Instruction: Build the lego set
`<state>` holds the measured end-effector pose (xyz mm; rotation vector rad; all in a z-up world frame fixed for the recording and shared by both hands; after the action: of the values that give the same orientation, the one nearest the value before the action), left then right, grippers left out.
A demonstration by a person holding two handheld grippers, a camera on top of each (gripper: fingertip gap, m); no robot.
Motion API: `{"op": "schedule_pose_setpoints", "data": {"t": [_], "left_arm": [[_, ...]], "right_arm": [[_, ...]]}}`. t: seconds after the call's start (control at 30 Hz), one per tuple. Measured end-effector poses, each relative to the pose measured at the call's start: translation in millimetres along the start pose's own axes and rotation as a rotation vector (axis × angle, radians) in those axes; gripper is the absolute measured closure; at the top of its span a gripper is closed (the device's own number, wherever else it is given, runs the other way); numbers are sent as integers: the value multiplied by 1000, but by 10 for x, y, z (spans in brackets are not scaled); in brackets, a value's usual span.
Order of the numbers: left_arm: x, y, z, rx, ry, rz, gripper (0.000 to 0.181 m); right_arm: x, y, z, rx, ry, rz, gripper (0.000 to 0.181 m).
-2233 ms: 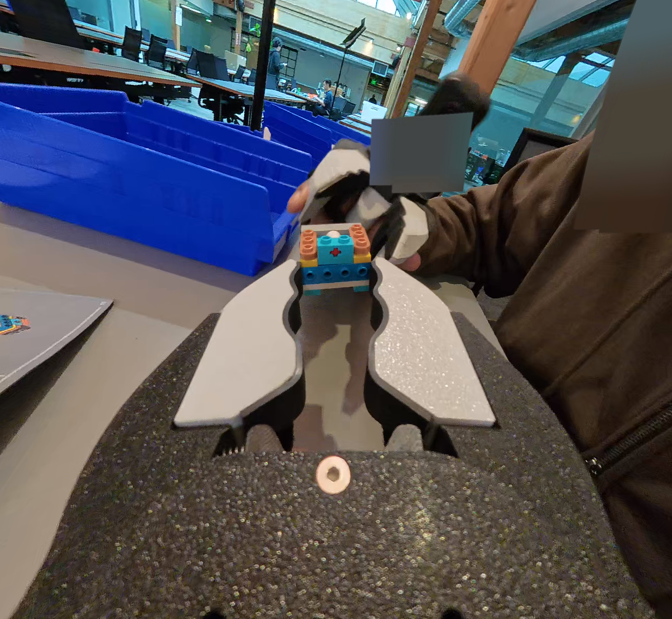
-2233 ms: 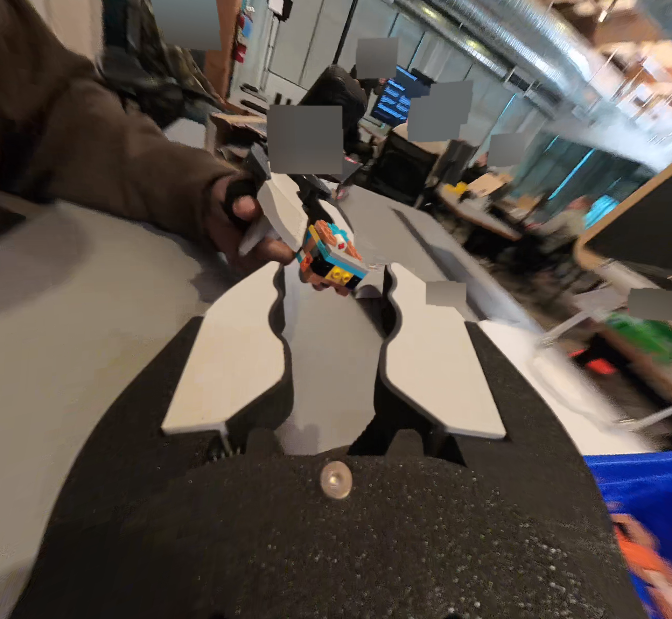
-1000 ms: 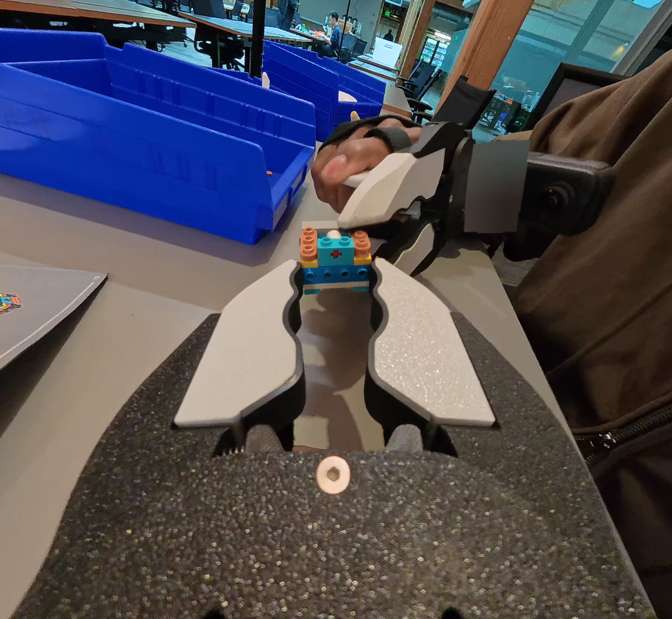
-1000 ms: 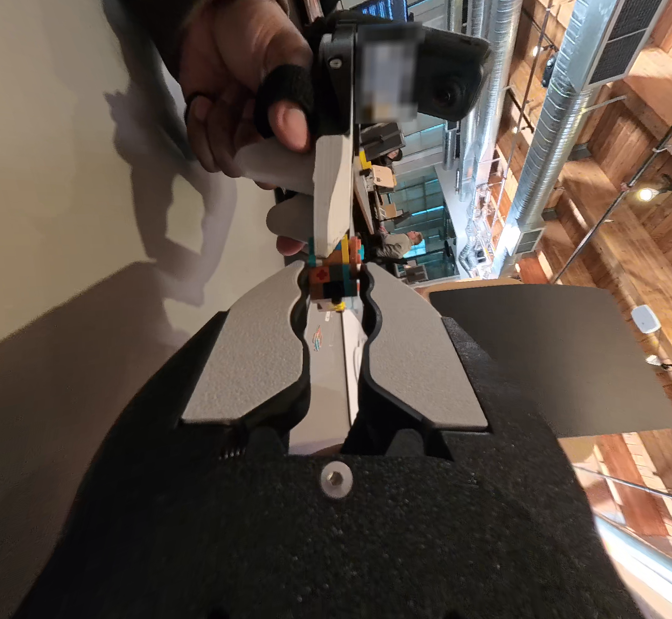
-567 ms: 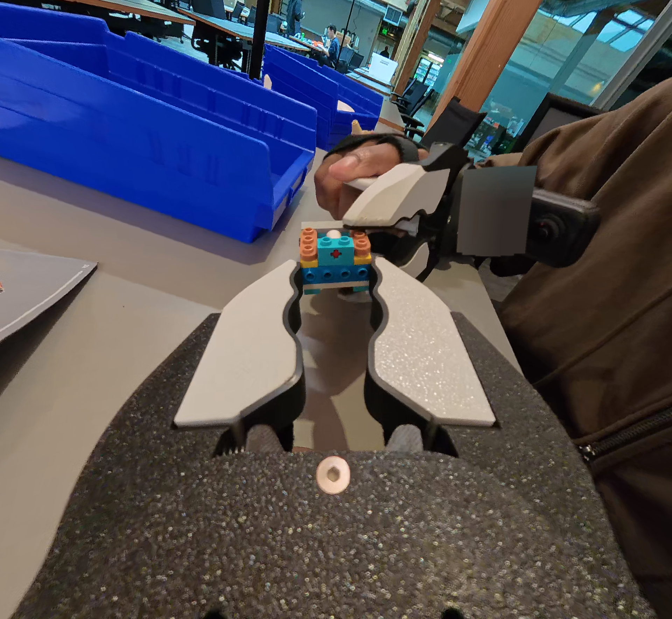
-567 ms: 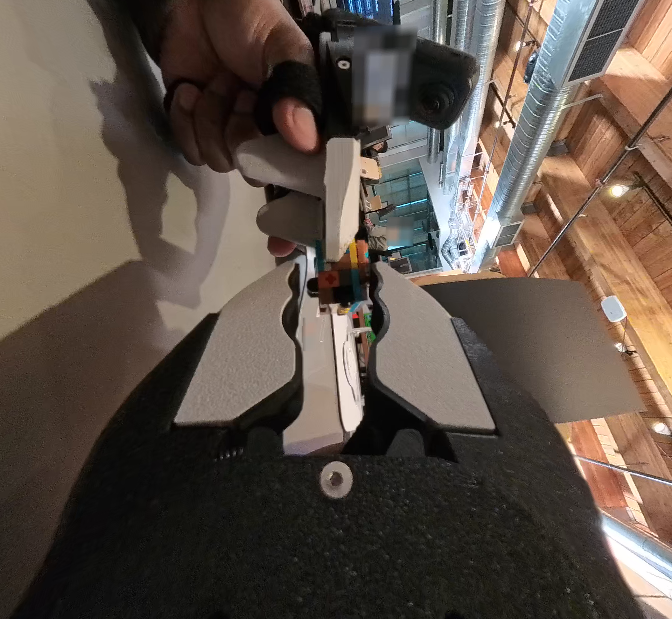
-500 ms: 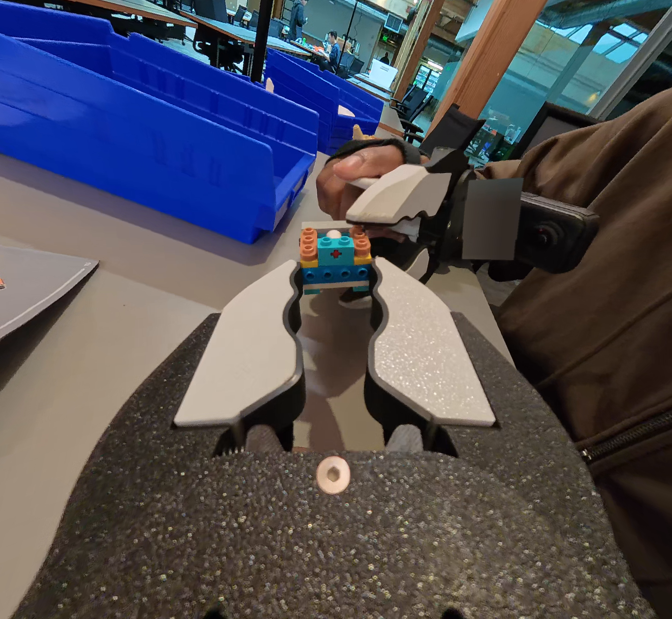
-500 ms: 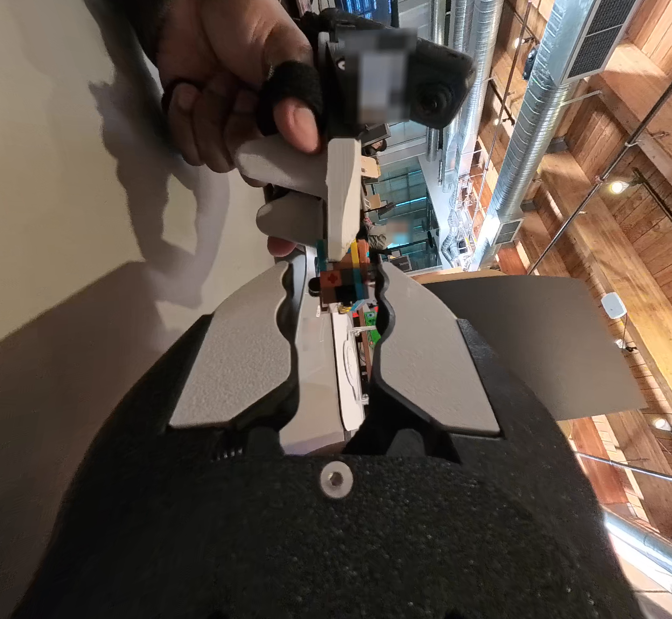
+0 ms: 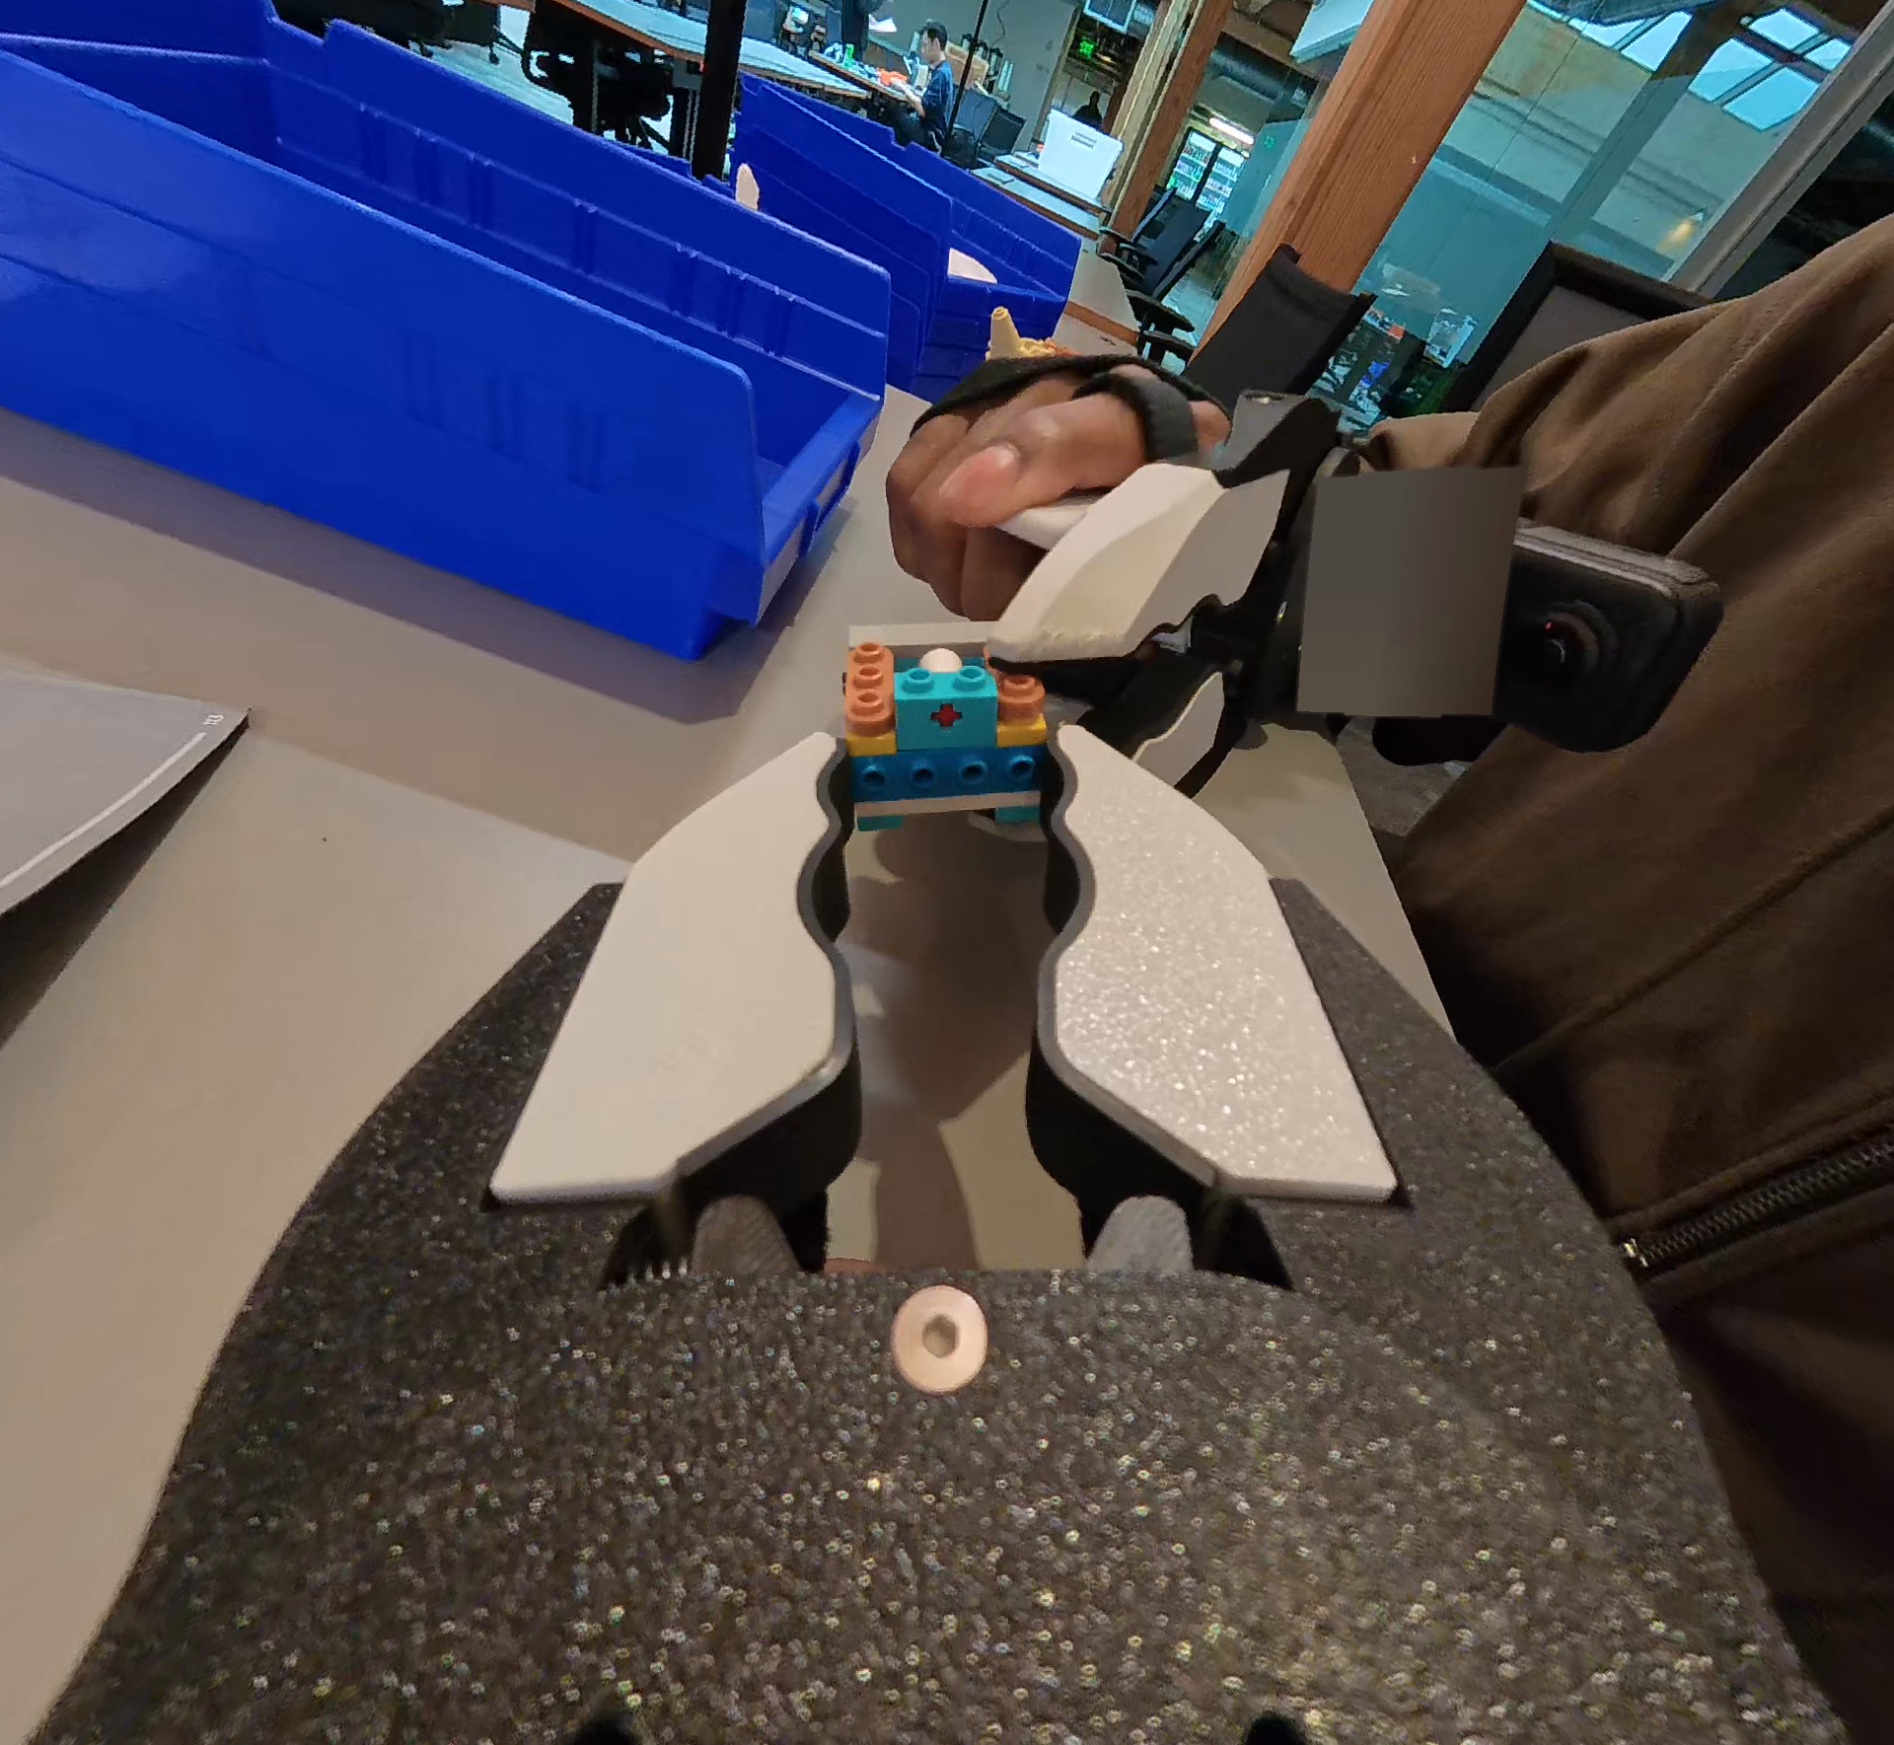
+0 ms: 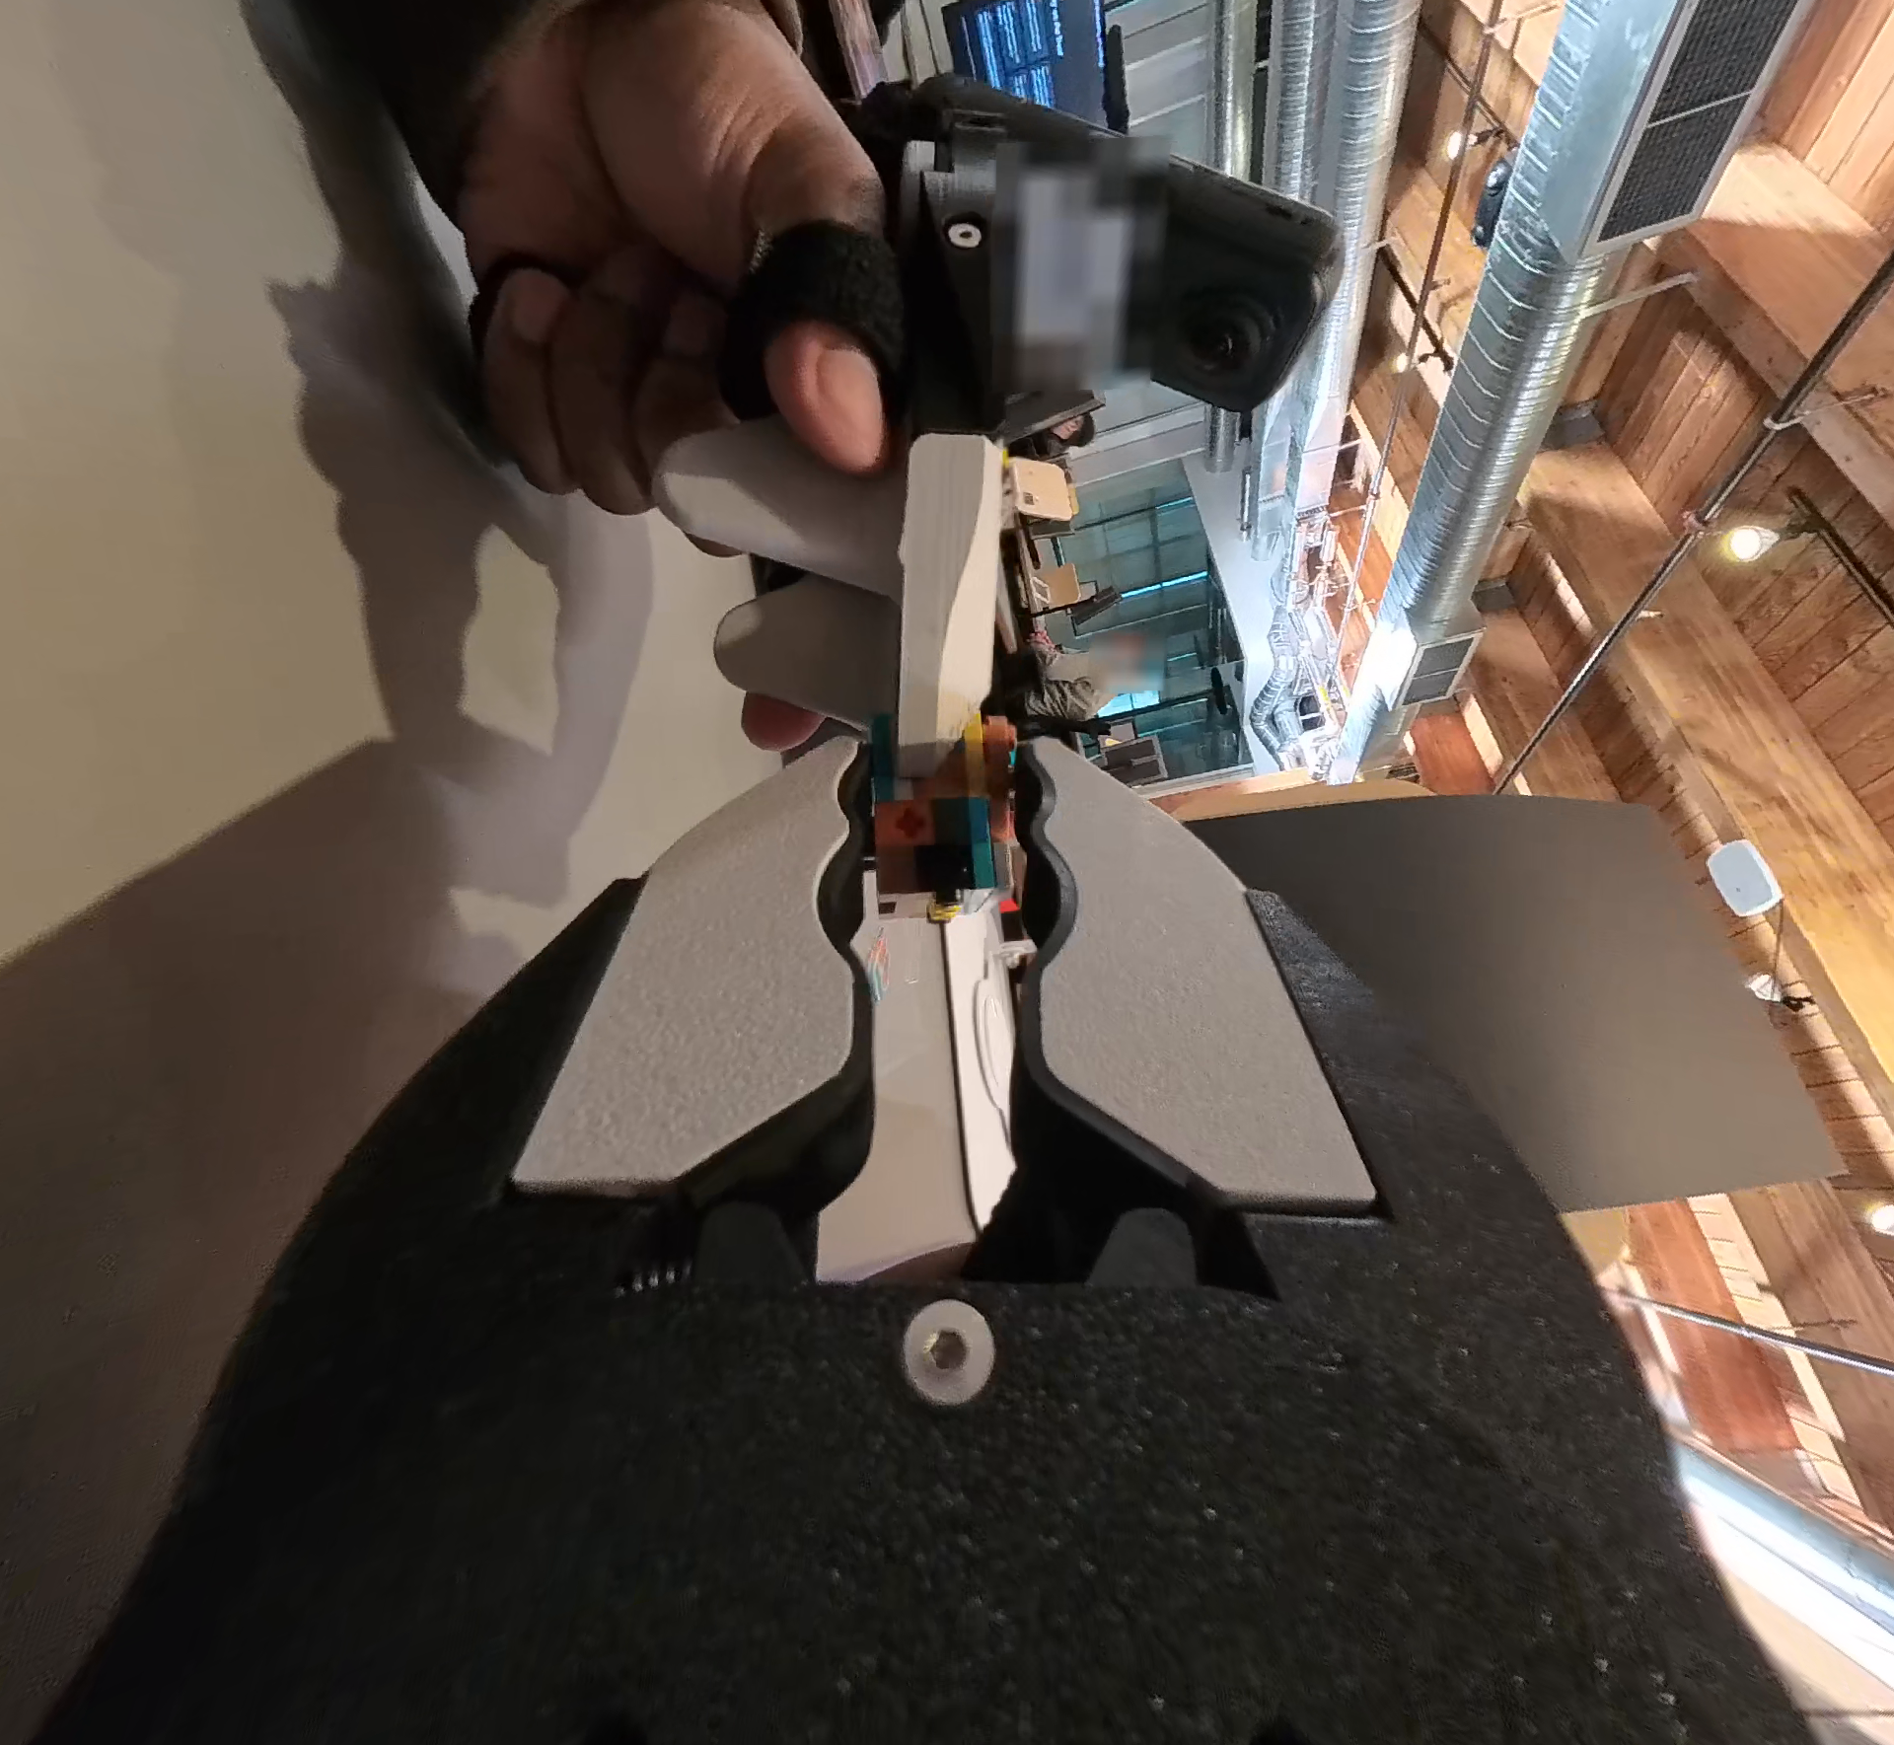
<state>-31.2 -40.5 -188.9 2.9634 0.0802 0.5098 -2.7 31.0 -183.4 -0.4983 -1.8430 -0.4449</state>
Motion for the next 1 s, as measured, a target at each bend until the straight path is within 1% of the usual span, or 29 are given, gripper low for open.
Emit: {"op": "schedule_pose_setpoints", "data": {"t": [0.57,0.67,0.77,0.8,0.83,0.9,1.0], "left_arm": [[-16,-13,40,-32,10,-8,147],[-22,-12,41,-30,10,-12,147],[-37,5,7,2,11,-15,146],[-38,10,6,3,8,-16,146],[-42,15,4,6,6,-19,146],[-50,22,0,12,10,-22,146],[-44,24,-7,15,9,-18,146]], "right_arm": [[-23,2,20,-6,-18,-70,157],[-24,-4,26,-11,-16,-63,157],[-8,-24,28,-17,-14,-5,156],[-7,-26,25,-20,-9,8,155],[4,-22,19,-18,-7,24,148],[31,-16,28,-24,-34,26,140],[37,-22,64,-42,-58,11,141]]}}
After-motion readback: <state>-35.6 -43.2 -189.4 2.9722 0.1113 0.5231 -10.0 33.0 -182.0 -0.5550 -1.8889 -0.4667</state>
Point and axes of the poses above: each gripper's, where its closed fingertips meet, y back along the fingers, z out of its underside, x = y × z across the jaws, the point moved 5 cm from there along y, back along the fingers, and after that the axes turned 1 degree about -y, right-handed, at the moved point
